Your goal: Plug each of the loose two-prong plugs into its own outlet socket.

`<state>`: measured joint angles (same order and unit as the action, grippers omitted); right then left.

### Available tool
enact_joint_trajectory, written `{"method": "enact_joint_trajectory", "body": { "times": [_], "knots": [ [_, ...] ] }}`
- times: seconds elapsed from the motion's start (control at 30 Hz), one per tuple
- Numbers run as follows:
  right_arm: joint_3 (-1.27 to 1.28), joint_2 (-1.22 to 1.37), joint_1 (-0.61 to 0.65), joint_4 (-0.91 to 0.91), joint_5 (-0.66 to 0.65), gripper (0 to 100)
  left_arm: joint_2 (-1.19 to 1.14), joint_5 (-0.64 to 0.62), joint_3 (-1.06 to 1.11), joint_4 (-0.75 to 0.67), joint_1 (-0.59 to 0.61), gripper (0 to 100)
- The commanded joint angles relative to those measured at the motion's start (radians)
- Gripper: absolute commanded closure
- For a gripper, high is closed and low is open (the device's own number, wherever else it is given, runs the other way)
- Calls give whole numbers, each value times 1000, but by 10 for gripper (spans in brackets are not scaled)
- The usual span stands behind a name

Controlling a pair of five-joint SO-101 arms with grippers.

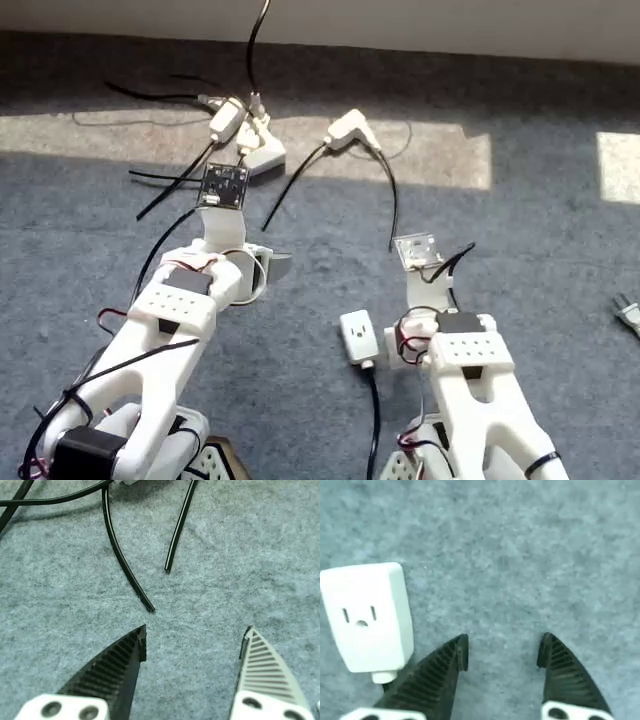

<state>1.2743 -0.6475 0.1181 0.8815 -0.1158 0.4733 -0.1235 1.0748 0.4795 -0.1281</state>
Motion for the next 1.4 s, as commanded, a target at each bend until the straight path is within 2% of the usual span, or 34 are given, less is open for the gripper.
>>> {"method": "enact_joint_trajectory", "body": {
  "times": [0.0,0.13,0.27,0.77,0.9,1.03,1.13,1.37],
  "knots": [
    [-122,-8,-31,99,-12,764,27,-3,-2,-15,-8,699],
    [-242,-8,59,191,17,764,27,-3,-2,-15,-8,699],
    [-249,-7,183,197,89,764,25,-3,-2,-17,-8,699],
    [-211,-4,440,191,89,764,25,-3,-2,-17,-8,699],
    [-180,2,440,151,89,764,25,-3,-2,-17,-8,699],
    [-53,2,437,12,84,764,25,-3,-2,-17,-8,699],
    [-2,2,407,-28,31,764,25,-3,-2,-17,-10,699],
    [4,2,174,-96,9,764,25,-3,-2,-17,-10,699]
  ]
}}
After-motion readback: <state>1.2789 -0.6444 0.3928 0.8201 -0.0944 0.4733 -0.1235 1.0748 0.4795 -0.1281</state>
